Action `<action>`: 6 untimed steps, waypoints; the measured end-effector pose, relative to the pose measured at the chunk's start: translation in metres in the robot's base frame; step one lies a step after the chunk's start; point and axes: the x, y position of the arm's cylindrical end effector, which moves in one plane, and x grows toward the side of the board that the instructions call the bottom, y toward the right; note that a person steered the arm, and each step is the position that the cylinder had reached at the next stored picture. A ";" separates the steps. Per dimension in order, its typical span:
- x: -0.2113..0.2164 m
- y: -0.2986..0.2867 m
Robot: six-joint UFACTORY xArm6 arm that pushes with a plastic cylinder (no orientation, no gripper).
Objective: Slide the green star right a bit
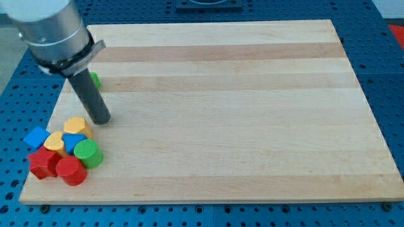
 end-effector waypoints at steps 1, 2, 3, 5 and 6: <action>-0.048 0.006; -0.101 0.010; -0.139 -0.017; -0.167 -0.102; -0.164 -0.103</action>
